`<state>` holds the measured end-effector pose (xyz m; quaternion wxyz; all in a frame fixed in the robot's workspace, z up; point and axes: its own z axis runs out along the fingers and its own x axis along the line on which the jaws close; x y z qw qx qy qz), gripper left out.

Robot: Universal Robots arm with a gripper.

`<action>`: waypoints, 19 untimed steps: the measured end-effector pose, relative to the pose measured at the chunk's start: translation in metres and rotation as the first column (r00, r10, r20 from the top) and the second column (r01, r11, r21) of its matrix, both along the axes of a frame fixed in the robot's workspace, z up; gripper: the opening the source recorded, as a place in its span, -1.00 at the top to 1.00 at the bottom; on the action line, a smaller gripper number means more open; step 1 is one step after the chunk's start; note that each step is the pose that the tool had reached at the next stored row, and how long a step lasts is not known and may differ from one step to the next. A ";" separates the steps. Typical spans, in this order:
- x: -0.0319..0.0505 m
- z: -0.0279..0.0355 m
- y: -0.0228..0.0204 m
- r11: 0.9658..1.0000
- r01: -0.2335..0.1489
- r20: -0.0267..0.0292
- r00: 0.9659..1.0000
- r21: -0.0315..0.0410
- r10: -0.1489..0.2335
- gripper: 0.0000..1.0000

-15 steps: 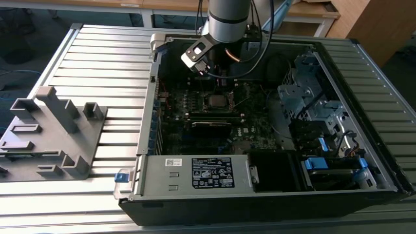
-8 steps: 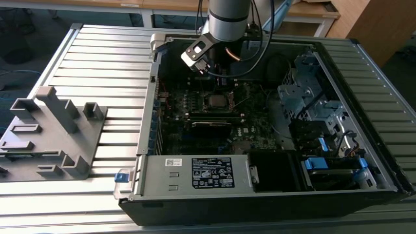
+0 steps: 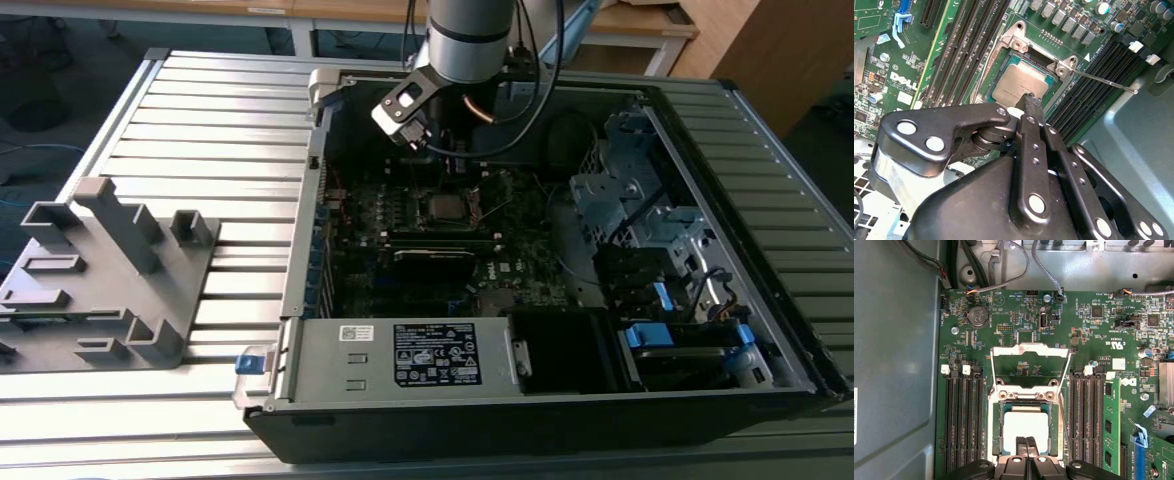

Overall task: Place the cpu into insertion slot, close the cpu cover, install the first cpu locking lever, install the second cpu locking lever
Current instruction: 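Close the cpu cover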

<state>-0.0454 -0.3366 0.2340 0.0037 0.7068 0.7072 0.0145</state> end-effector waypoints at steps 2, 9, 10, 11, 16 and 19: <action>0.0000 0.0001 0.0000 1.000 0.000 0.000 1.000 0.000 0.000 0.79; 0.0000 0.0013 0.0000 1.000 0.000 0.000 1.000 0.000 0.000 0.79; 0.0000 0.0014 0.0000 1.000 0.000 0.000 1.000 0.000 0.000 0.79; 0.0000 0.0014 0.0000 1.000 0.000 0.000 1.000 0.000 0.000 0.79; 0.0000 0.0034 0.0000 1.000 0.000 0.000 1.000 0.000 0.000 0.79; 0.0000 0.0049 0.0000 1.000 0.000 0.000 1.000 0.000 0.000 0.79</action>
